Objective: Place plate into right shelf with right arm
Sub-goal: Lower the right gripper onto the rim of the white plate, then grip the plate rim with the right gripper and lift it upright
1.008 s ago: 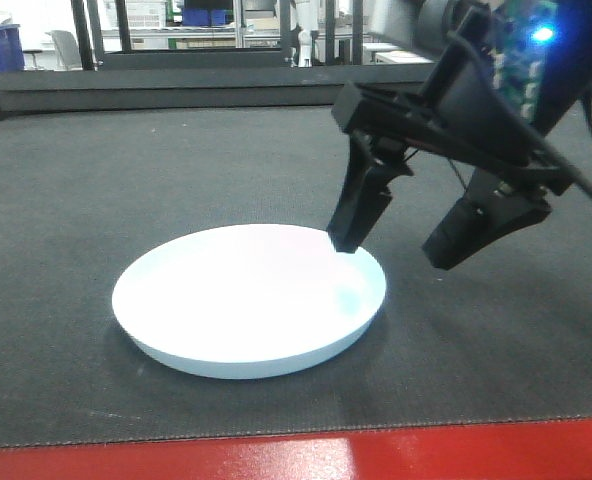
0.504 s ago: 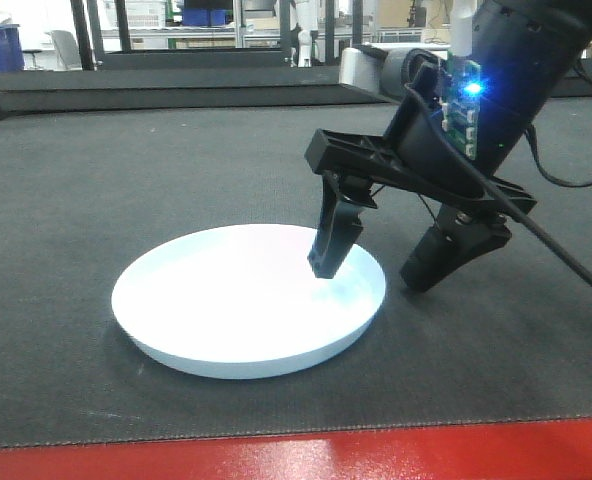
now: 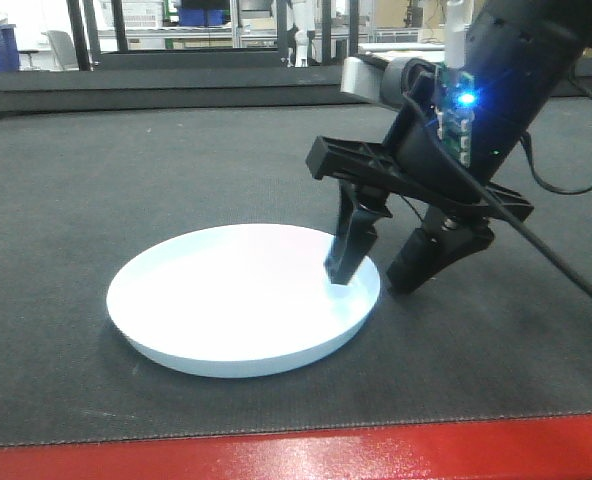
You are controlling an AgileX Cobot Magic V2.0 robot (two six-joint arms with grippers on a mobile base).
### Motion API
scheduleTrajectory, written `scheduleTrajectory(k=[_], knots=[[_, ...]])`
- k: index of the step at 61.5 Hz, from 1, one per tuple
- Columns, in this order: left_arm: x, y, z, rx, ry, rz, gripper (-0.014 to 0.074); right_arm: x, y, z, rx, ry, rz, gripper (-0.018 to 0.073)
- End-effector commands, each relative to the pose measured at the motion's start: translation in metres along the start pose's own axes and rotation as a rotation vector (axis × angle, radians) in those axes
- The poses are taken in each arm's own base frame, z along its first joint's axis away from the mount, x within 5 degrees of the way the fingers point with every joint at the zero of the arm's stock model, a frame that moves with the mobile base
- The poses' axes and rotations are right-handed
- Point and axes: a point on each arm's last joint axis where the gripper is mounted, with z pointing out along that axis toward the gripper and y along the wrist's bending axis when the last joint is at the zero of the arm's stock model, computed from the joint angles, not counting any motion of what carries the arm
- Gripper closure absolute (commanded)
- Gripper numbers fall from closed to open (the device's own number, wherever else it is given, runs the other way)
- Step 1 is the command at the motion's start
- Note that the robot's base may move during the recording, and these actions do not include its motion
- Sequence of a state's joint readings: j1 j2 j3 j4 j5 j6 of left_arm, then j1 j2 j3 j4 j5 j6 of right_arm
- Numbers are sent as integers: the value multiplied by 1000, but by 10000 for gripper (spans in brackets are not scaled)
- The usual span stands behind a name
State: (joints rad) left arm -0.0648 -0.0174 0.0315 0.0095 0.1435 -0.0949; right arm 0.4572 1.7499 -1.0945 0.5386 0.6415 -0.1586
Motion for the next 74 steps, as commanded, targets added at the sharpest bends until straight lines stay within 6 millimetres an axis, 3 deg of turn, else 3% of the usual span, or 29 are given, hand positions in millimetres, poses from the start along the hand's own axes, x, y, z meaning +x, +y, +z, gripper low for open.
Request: scheduleTrajectory(k=[1,6,18,26,37,45,57,66,74], knots=[[-4,-1,0,15,-77,-8,643,-7,9,-10,-42,-46,18,295],[-4,-1,0,15,-77,-8,643,-7,8,-10,-42,-45,19,358],[-4,-1,0,15,-77,-8,643,-7,8,-10,-40,-51,20,396],[-4,-1,0,15,-77,-8,643,-8,8,-11,-40,-52,20,472],[-4,-1,0,15,-77,-8,643,-12,7,-30,-46,-106,22,488],[-4,-1,0,15,-77,-8,643,-14,8,-64,-57,-199,15,488],[-4,-1,0,15,-77,-8,643,-5,22,-138,-60,-413,-76,488],[-4,-1,0,15,-77,-8,643,17,34,-195,-36,-585,-182,488],[-4,-1,0,15,-77,-8,643,52,41,-244,-44,-782,-236,488]])
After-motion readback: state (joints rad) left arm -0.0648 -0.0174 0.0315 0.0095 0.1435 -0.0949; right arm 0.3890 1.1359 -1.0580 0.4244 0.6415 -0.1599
